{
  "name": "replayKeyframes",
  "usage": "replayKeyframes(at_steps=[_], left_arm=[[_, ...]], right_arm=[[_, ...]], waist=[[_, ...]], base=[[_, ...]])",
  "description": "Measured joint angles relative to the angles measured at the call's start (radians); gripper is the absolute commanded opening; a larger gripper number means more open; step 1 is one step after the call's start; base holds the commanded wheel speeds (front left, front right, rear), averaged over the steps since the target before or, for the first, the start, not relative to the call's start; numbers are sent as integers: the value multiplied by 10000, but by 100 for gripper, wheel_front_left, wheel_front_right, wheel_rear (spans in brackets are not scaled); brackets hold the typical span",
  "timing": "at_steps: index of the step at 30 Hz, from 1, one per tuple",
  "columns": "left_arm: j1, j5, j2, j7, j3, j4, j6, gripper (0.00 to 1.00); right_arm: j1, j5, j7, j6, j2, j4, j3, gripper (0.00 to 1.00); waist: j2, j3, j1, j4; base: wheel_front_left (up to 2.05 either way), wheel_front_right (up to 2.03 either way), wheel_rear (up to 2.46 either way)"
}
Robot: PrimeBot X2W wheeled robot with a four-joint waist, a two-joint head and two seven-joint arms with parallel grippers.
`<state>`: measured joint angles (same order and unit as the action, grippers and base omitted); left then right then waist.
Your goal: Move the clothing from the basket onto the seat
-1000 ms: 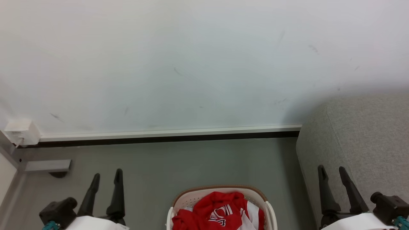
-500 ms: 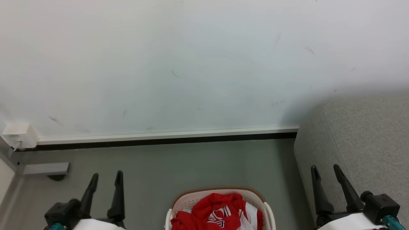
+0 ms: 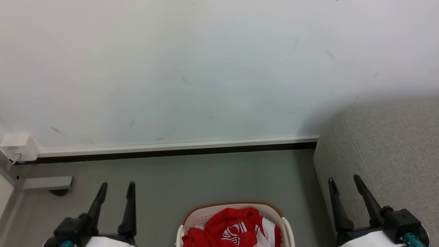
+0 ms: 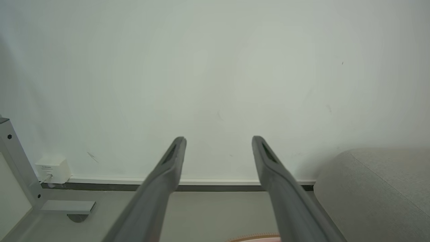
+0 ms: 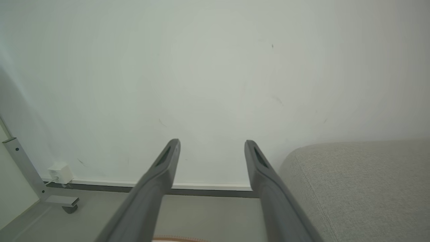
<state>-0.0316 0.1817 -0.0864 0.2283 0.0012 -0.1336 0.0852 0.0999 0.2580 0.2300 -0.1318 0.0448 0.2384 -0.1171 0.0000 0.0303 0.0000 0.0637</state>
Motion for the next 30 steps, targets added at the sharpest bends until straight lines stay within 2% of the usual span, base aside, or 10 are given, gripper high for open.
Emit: replayKeyframes(at_steps=[16, 30], left_arm=[[109, -1197, 125, 299, 199, 136, 113, 100], [113, -1471, 194, 357, 320, 146, 198, 100]], right_arm=[[11, -907, 270, 0, 12, -167, -132, 100], [27, -792, 326, 0, 15, -173, -136, 100]], waist=[[0, -5, 0, 147], [0, -13, 0, 203]], base=[[0, 0, 0], [0, 0, 0]])
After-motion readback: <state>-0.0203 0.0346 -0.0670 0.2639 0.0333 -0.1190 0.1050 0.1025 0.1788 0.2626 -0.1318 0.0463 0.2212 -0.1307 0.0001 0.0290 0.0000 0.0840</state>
